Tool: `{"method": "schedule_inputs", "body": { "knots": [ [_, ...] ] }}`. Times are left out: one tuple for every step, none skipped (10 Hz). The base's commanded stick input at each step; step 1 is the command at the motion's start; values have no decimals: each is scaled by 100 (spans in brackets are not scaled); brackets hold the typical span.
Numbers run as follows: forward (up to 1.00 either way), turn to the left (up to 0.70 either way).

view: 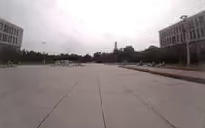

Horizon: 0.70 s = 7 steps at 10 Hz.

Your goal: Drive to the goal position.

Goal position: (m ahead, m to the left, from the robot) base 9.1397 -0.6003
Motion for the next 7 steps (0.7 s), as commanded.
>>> {"method": "schedule_inputs", "body": {
  "knots": [
    [100, 0],
    [100, 0],
    [100, 0],
    [100, 0],
    [100, 0],
    [100, 0],
    [100, 0]
  ]
}}
